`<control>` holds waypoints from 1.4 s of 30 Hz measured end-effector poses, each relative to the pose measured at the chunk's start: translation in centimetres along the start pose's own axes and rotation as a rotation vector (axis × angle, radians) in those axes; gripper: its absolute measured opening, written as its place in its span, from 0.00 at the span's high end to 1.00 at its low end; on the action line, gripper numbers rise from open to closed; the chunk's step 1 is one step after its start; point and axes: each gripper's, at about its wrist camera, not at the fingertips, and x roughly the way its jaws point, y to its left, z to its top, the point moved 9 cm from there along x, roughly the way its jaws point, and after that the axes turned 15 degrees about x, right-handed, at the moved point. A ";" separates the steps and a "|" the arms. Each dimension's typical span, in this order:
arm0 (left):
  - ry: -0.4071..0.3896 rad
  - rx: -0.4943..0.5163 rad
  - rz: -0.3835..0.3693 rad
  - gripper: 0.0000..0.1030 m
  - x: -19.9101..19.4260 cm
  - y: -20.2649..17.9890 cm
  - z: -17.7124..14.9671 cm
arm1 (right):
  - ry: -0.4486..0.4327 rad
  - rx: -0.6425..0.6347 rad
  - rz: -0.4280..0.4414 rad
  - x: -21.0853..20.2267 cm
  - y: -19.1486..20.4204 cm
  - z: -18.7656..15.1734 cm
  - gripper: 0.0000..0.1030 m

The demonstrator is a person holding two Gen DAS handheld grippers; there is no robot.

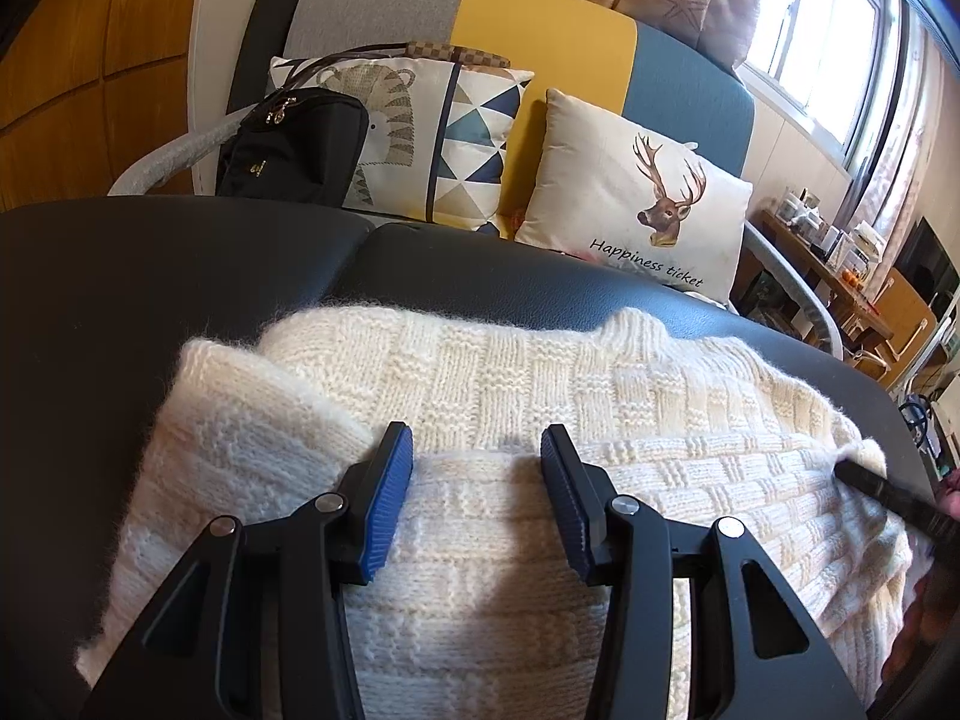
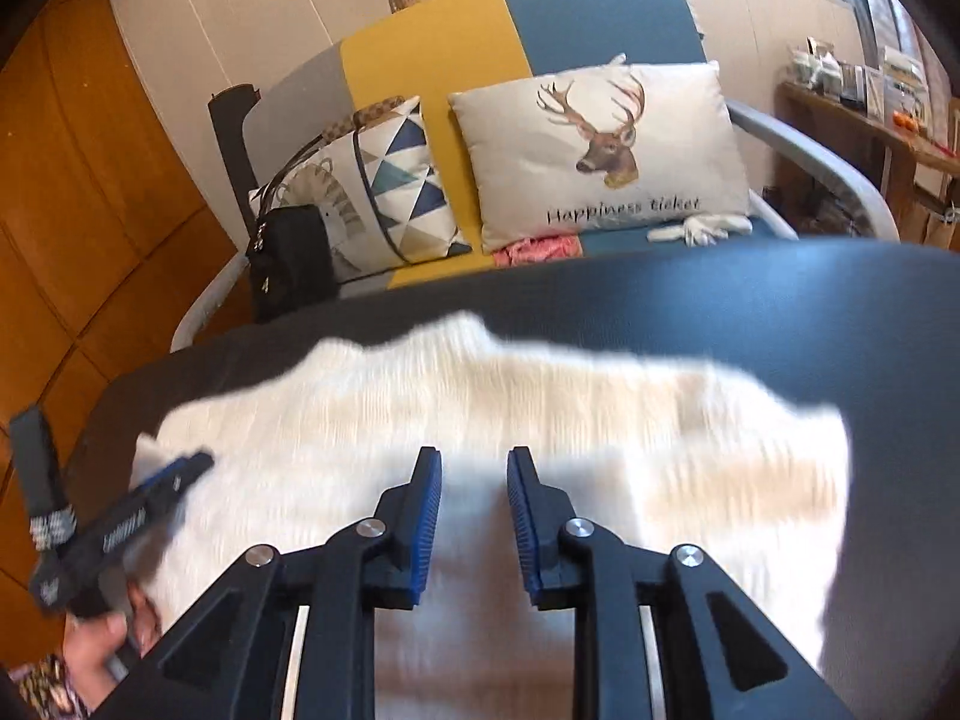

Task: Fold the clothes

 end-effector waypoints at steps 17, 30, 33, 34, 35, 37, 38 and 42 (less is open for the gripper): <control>0.021 0.036 0.038 0.53 0.1 -0.2 0.0 | 0.002 0.344 0.050 -3.5 -7.4 -1.0 0.78; 0.041 0.062 0.058 0.51 0.3 -0.5 0.1 | -0.048 0.500 0.108 -5.1 -9.0 0.0 0.77; 0.059 0.081 0.071 0.48 0.4 -0.8 0.2 | 0.059 0.488 0.130 -3.7 -8.2 -0.6 0.77; 0.074 0.101 0.067 0.47 0.2 -0.9 0.3 | 0.092 0.472 0.143 -3.3 -7.6 -0.8 0.77; 0.089 0.122 0.063 0.47 0.0 -1.1 0.4 | 0.119 0.452 0.154 -2.9 -6.9 -0.9 0.77; 0.120 0.163 0.054 0.47 -0.4 -1.4 0.5 | 0.157 0.408 0.165 -2.2 -5.8 -1.0 0.73; 0.127 0.180 0.043 0.47 -0.9 -1.3 0.6 | 0.176 0.391 0.169 -1.9 -5.4 -1.2 0.72; 0.125 0.238 0.050 0.47 -2.9 -0.5 -0.3 | 0.175 0.324 0.143 -1.3 -5.0 -1.5 0.85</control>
